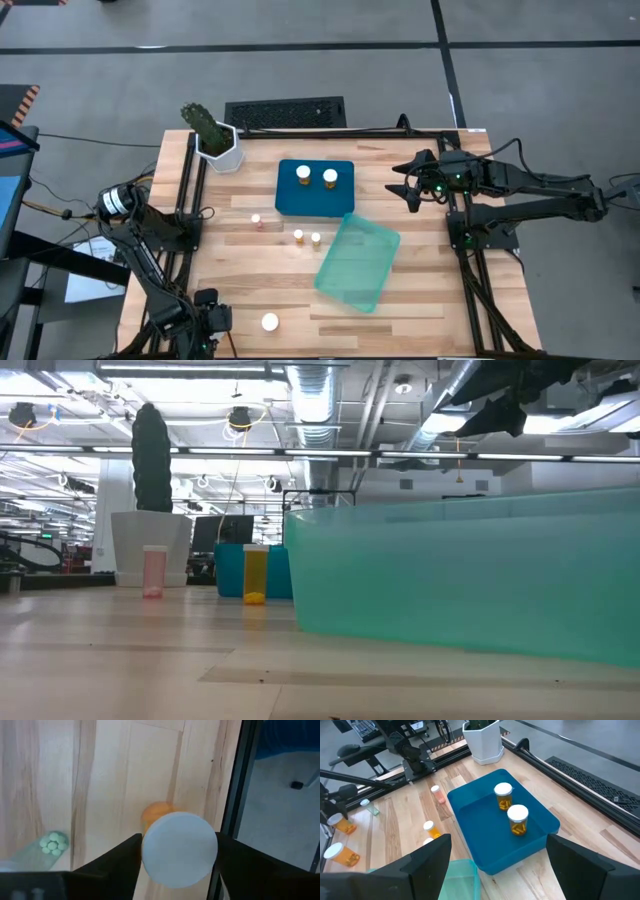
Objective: Pick and place medicine bottles into bin by pill shape (circle, oval)
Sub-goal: Put the large orange pill bottle into the blue bin
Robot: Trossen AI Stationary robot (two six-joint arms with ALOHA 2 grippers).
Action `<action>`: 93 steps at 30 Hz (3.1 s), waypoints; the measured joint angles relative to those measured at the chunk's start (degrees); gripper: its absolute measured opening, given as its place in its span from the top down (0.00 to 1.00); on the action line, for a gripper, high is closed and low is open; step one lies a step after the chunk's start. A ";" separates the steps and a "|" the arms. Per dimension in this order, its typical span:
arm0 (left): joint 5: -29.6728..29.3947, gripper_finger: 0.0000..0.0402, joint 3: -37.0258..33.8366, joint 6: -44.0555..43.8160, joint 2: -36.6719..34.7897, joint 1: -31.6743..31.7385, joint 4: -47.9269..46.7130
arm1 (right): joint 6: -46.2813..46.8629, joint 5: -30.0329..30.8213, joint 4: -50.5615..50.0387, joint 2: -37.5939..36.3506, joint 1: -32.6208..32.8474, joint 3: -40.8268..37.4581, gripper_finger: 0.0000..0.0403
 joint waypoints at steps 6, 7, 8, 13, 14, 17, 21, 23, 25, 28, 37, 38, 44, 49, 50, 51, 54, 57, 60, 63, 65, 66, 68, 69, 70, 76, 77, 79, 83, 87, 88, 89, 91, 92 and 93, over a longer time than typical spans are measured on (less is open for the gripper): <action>-0.02 0.50 0.02 0.23 -0.04 1.31 0.02 | -0.07 0.00 -0.05 -0.01 -0.01 0.00 0.17; -0.03 0.50 0.02 0.34 -0.04 1.66 0.02 | -0.07 0.00 -0.07 0.00 0.00 0.00 0.17; -0.03 0.50 0.02 0.37 -0.04 2.02 0.02 | -0.11 0.00 -0.07 -0.02 0.00 0.00 0.17; 0.15 0.49 0.02 -0.32 -0.23 4.21 -0.23 | -0.19 0.00 -0.69 -0.01 0.00 0.00 0.17; 0.57 0.49 0.02 -0.80 -0.55 4.81 -0.49 | -0.20 0.00 -0.94 -0.02 0.00 -0.01 0.17; 1.51 0.50 0.02 -2.17 -2.54 6.70 -1.41 | -0.20 0.00 -1.58 0.00 0.00 0.00 0.17; 1.48 0.50 0.02 -3.94 -6.97 9.69 -4.26 | -0.63 0.00 -1.75 -0.01 -0.01 0.00 0.17; 1.43 0.49 0.02 -4.95 -9.70 11.62 -6.57 | -0.63 0.00 -1.75 -0.02 0.00 0.00 0.17; 1.47 0.49 0.02 -5.12 -12.68 14.14 -8.62 | -0.66 0.00 -1.75 -0.02 -0.02 0.00 0.17; 0.77 0.49 0.04 -4.23 -17.12 19.21 -11.71 | -0.68 0.00 -1.73 -0.02 -0.02 0.00 0.17; -3.26 0.49 0.04 9.79 -25.89 41.12 -13.65 | -0.83 0.00 -1.79 -0.02 0.00 0.00 0.17; -3.26 0.49 0.05 12.27 -26.03 43.85 -12.76 | -0.83 0.00 -1.79 0.00 -0.01 0.00 0.17; -1.53 0.49 3.48 28.20 -22.77 58.39 -7.50 | -0.83 0.02 -2.05 -0.02 0.00 0.00 0.17; -1.99 0.49 10.75 41.10 -15.27 66.82 -6.97 | -0.79 0.07 -2.05 -0.02 -0.02 0.00 0.17; -2.09 0.49 12.66 43.57 -13.15 68.12 -6.77 | -0.79 0.07 -2.05 0.00 -0.02 0.00 0.17; -2.11 0.49 14.45 45.84 -11.12 69.35 -6.67 | -0.79 0.09 -2.05 0.00 -0.01 0.00 0.17; -2.14 0.49 20.96 52.09 -3.81 72.23 -6.92 | -0.63 0.11 -2.15 -0.01 -0.02 0.00 0.17; -2.14 0.49 27.40 58.50 3.57 74.20 -7.96 | -0.61 0.13 -2.26 -0.02 -0.02 0.00 0.17; -1.82 0.49 33.27 62.67 10.69 75.29 -9.66 | -0.61 0.15 -2.51 0.00 -0.02 0.00 0.17; -0.48 0.49 37.95 65.45 16.78 75.80 -12.67 | -0.61 0.19 -2.56 0.00 0.00 0.00 0.17; -0.17 0.49 40.07 67.05 20.18 75.79 -14.90 | -0.61 0.20 -2.64 -0.02 -0.02 0.00 0.17; -0.14 0.49 40.77 67.70 21.61 75.79 -15.04 | -0.61 0.20 -2.73 0.00 -0.02 0.00 0.17; -0.13 0.49 41.52 68.29 24.07 75.79 -15.32 | -0.61 0.20 -2.80 -0.01 -0.02 0.00 0.17; -0.06 0.49 41.65 68.28 24.98 75.78 -15.29 | -0.61 0.22 -2.88 -0.02 -0.02 0.00 0.17; -0.08 0.49 41.70 68.28 25.81 75.77 -15.14 | -0.61 0.22 -3.02 0.00 -0.02 0.00 0.17; -0.10 0.49 41.75 69.04 28.11 75.77 -14.67 | -0.63 0.22 -3.00 0.00 -0.02 0.00 0.17; -0.16 0.49 41.75 69.39 28.11 75.79 -14.64 | -0.63 0.22 -2.97 0.00 -0.02 0.00 0.17; -0.74 0.49 41.48 70.32 28.11 75.77 -13.77 | -0.63 0.22 -2.97 0.00 -0.02 0.00 0.17; -1.56 0.49 40.89 70.61 28.13 76.11 -12.42 | -0.63 0.22 -2.93 0.00 -0.02 0.00 0.17; 0.90 0.49 39.87 70.42 28.13 76.86 -11.78 | -0.63 0.22 -2.87 0.00 -0.02 0.00 0.17; 0.87 0.49 39.68 70.42 28.06 76.91 -11.67 | -0.63 0.22 -2.88 0.00 -0.02 0.00 0.17; 0.77 0.49 39.61 70.44 28.02 77.00 -11.73 | -0.63 0.22 -2.86 0.00 -0.02 0.00 0.17; 0.75 0.49 39.60 70.56 28.02 77.15 -11.74 | -0.63 0.22 -2.89 0.00 -0.02 0.00 0.17; 0.86 0.49 39.60 70.63 28.02 77.24 -11.70 | -0.63 0.22 -2.87 0.00 -0.02 0.00 0.17; 1.02 0.49 39.58 70.64 28.02 77.31 -11.62 | -0.63 0.21 -2.89 0.00 -0.02 0.00 0.17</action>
